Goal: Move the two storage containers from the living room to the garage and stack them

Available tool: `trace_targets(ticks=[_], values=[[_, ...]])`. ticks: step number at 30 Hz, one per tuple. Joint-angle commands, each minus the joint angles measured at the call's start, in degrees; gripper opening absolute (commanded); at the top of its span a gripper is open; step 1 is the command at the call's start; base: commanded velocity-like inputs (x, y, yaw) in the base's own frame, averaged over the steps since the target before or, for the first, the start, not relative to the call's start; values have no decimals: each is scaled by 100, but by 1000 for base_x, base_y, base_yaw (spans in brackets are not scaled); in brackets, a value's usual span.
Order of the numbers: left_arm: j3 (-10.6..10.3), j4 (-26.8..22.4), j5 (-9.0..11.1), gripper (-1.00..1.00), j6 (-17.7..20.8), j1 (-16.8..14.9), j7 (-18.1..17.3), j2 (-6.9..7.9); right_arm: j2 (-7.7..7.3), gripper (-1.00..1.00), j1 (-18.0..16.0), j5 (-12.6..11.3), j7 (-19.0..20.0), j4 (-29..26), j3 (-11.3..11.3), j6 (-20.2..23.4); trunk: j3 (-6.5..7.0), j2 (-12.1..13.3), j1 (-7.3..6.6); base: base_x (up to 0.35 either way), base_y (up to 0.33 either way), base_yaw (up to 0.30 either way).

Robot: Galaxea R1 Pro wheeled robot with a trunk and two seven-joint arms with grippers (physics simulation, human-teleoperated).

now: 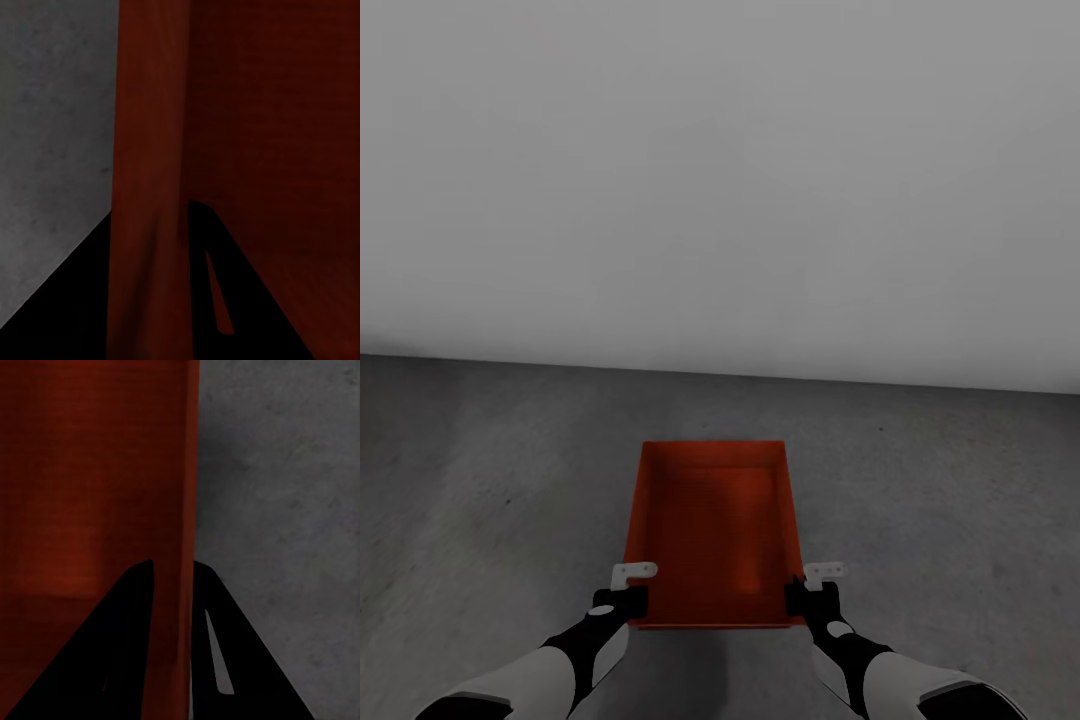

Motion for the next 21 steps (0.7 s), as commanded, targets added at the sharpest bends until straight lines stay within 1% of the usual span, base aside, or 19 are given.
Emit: trace_targets(ticks=[1, 19, 21], values=[[325, 3, 33, -100, -24, -6, 55, -18, 1, -100, -6, -236, -33, 21, -87, -58, -3, -2, 0, 0, 0, 0], [323, 2, 33, -100, -24, -6, 55, -18, -4, -100, -6, -236, -33, 21, -87, -55, -3, -2, 0, 0, 0, 0], [324, 2, 33, -100, -24, -6, 55, -18, -3, -100, -6, -236, -33, 21, -87, -57, -39, -82, 44, 0, 0, 0]])
